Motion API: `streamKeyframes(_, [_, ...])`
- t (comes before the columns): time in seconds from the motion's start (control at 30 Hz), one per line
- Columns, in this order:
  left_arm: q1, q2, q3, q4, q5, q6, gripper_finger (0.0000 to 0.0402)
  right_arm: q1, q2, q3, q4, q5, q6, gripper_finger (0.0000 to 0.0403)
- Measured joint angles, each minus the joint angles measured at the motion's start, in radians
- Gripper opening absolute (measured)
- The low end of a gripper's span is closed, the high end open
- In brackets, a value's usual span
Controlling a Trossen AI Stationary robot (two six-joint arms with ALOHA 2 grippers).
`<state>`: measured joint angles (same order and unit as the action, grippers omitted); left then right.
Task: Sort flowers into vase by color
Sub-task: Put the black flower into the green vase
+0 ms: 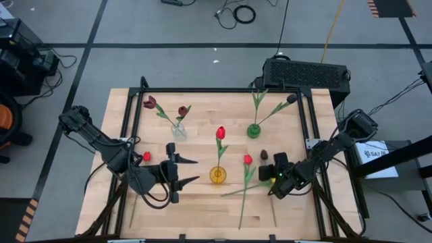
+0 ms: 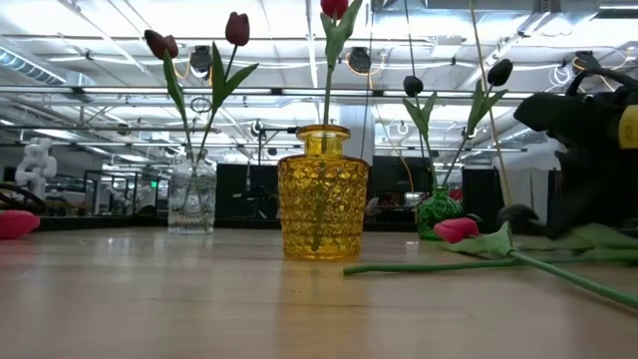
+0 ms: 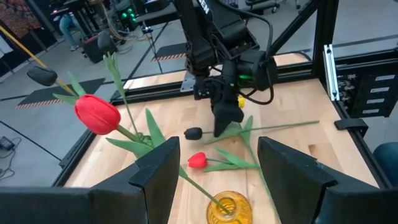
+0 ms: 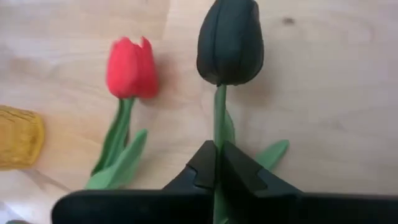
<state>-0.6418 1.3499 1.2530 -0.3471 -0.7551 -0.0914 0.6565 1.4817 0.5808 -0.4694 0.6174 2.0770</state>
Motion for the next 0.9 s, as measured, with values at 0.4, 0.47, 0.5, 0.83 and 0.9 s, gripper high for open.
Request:
streamKeyframes(0.4, [0.0, 0.0, 0.0, 0.0, 0.0, -0.001, 0.0223, 0.06, -0.148, 0.232, -0.345, 0.249, -0.113, 0.0002])
streamKeyframes(0.47, [0.0, 0.0, 0.0, 0.001, 0.0, -0.001, 0.0223, 0.079, -0.168, 0.296, -0.392, 0.367, -0.17, 0.0002])
streamKeyframes(0.5, [0.0, 0.0, 0.0, 0.004, 0.0, -0.001, 0.0223, 0.089, -0.177, 0.322, -0.4, 0.432, -0.206, 0.0002])
streamKeyframes(0.83, [0.021, 0.023, 0.0, 0.182, 0.019, 0.004, 0.0223, 0.131, -0.192, 0.586, -0.123, 0.953, -1.037, 0.0002])
streamKeyframes(0.9, [0.028, 0.043, 0.0, 0.24, 0.049, 0.039, 0.0223, 0.112, -0.192, 0.621, -0.011, 0.956, -1.198, 0.0002])
